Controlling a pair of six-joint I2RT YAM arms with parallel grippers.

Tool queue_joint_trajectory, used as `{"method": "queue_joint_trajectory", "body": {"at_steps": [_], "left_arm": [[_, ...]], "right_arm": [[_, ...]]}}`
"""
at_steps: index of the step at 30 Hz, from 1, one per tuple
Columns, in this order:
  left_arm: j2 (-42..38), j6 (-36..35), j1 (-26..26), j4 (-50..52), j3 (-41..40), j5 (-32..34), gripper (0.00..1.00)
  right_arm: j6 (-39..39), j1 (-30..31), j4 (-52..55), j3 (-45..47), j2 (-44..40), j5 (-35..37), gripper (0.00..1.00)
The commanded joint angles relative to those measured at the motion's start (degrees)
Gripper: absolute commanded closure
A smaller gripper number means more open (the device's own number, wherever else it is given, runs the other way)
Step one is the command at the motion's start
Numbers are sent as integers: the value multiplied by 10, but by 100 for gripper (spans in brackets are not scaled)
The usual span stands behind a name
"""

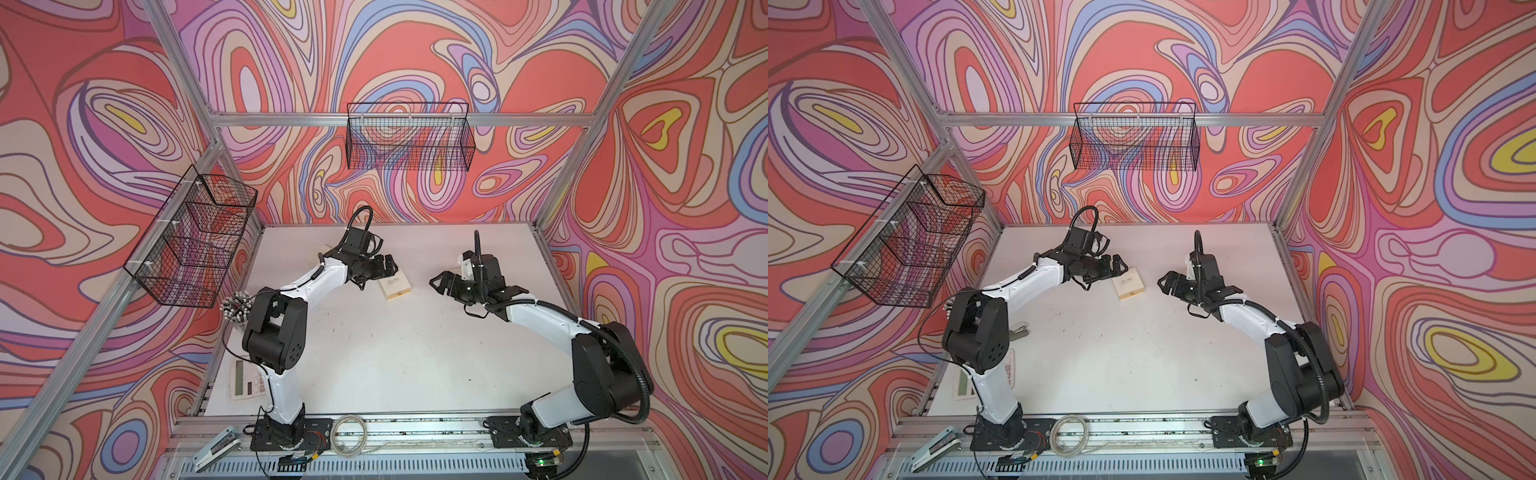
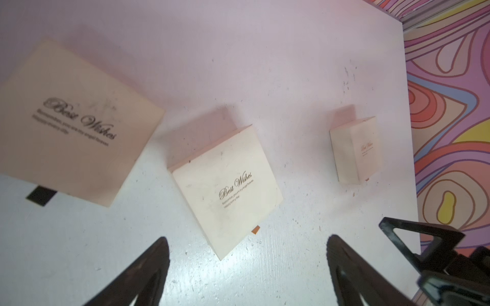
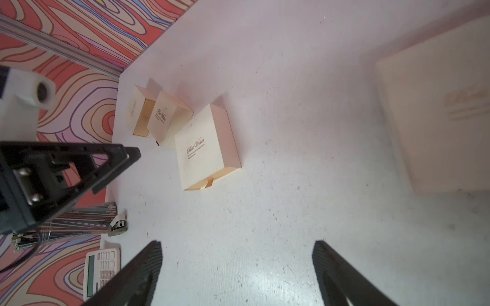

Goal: Take out the earrings from the drawer-style jewelry box
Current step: Move the jewelry box to the center of the board.

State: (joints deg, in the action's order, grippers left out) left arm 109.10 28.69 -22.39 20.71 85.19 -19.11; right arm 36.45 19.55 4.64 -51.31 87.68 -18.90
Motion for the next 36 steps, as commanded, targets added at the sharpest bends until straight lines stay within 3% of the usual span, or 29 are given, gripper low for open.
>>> {"method": "queue_joint_trajectory", "body": {"at_steps": [1, 10, 15, 22, 36], "left_arm": [[55, -54, -1, 54, 65, 11, 14], [157, -116, 0, 96, 169, 5, 19], [193, -130, -1, 120, 204, -53, 20], [180, -124, -10, 95, 169, -117, 20], [108, -92, -70, 39, 51, -139, 20]], "right_arm": [[8, 4, -14, -8, 4, 5, 7], [12, 10, -4, 13, -27, 5, 7], [17, 14, -4, 39, -54, 5, 5], [19, 14, 7, 70, -92, 13, 3], [26, 14, 32, 155, -177, 38, 3]]}}
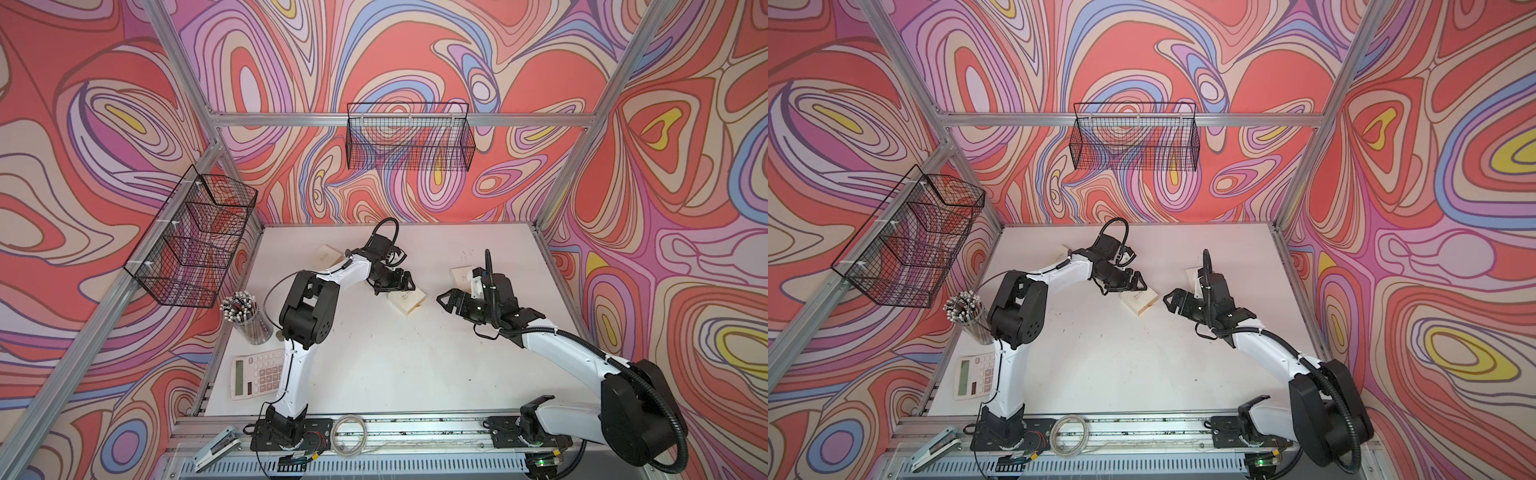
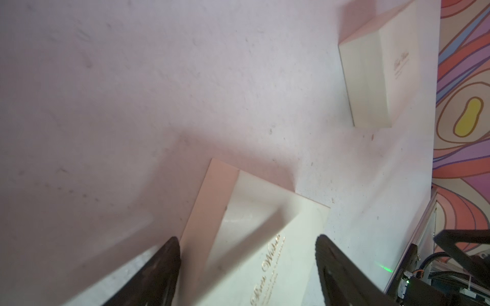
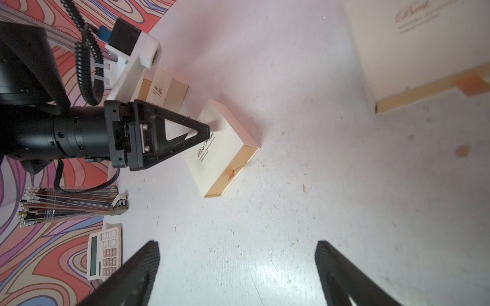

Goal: Take out the earrings from the drawer-style jewelry box
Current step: Move the jewelry box to the center of the board.

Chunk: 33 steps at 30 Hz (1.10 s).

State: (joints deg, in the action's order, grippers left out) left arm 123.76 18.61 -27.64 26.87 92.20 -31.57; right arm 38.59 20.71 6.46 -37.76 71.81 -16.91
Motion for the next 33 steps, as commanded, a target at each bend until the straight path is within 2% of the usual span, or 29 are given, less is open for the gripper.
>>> {"method": "queue_joint_trajectory", "body": {"at_steps": [1, 11, 15, 18, 21, 23, 25, 28, 29, 33], "left_arm": [[-43, 13, -24, -31, -28, -17, 20], [-47, 32, -103, -54, -53, -17, 21], [-39, 51, -120, -75, -55, -28, 23], [-48, 84, -123, -99, -76, -17, 23], [-78, 124, -123, -152, -125, -13, 24], [-106, 148, -123, -191, -168, -21, 25], [-135, 160, -123, -209, -205, -14, 25], [-176, 165, -123, -222, -253, -5, 25], [-188, 167, -123, -222, -266, -4, 25], [-227, 172, -123, -232, -304, -2, 24]], "right_arm": [[5, 2, 14, 27, -25, 20, 3], [20, -4, 40, 91, -99, 87, 4], [25, -39, 31, 109, -96, 83, 11], [37, -55, -7, 122, -88, 69, 23], [46, -57, -18, 108, -61, 86, 37], [45, -58, -29, 95, -39, 100, 55], [50, -57, -20, 79, -14, 125, 78], [52, -57, -31, 66, 22, 134, 97], [53, -58, -35, 64, 33, 133, 100], [59, -56, -81, 66, 70, 88, 100]]}}
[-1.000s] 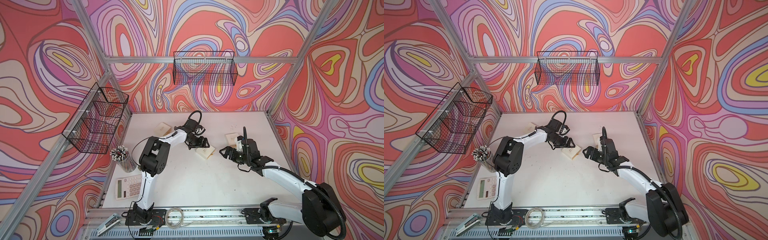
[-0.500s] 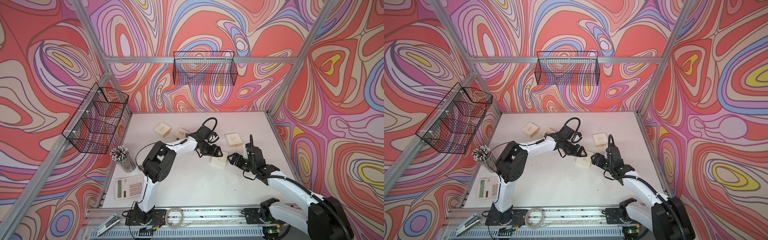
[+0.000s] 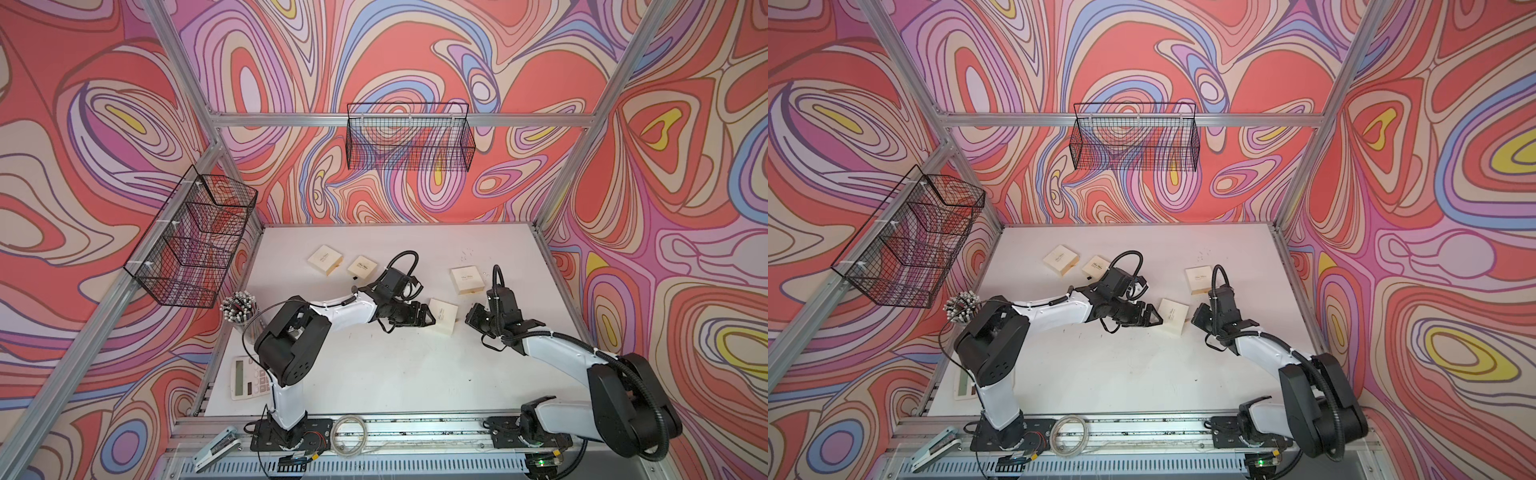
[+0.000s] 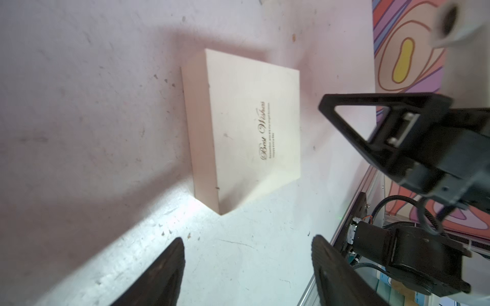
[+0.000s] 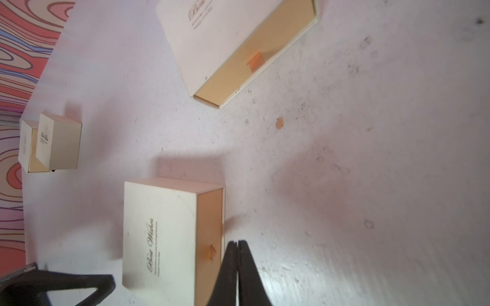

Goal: Take out the earrings from the drawer-style jewelry box
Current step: Move the jewelry box to the center of the board.

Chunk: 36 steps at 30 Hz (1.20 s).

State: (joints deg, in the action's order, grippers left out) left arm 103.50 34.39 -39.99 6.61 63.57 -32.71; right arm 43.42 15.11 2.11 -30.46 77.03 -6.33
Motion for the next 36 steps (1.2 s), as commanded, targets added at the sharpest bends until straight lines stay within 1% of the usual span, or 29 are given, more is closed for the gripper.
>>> {"method": "queue_joint_trajectory", "body": {"at_steps": [1, 6, 10, 14, 20, 22, 27, 31, 34, 36], "left_arm": [[-33, 14, 1, -29, -25, 14, 23], [-53, 8, 2, -15, -35, 41, 21], [-63, 11, 9, -13, -35, 55, 18], [-72, 10, 21, -8, -29, 65, 18], [-74, 8, 48, -2, -11, 63, 17], [-61, -1, 58, 7, 9, 55, 16], [7, -48, 67, 69, 95, 45, 16], [69, -50, 68, 81, 153, 48, 16], [110, -47, 68, 82, 184, 26, 16], [128, -47, 67, 82, 196, 3, 17]], "right_arm": [[13, 2, -44, -9, 26, -26, 100], [19, 23, -71, -8, 58, -36, 100], [24, 47, -92, 1, 62, -41, 100], [30, 83, -100, -2, 76, -38, 100], [50, 108, -151, 13, 81, -44, 100], [53, 108, -150, 19, 76, -38, 100], [40, 108, -82, 11, 40, -15, 100], [33, 109, -70, 5, 54, -8, 100], [37, 108, -81, 5, 67, -18, 100], [38, 108, -74, 6, 62, -10, 100]]}}
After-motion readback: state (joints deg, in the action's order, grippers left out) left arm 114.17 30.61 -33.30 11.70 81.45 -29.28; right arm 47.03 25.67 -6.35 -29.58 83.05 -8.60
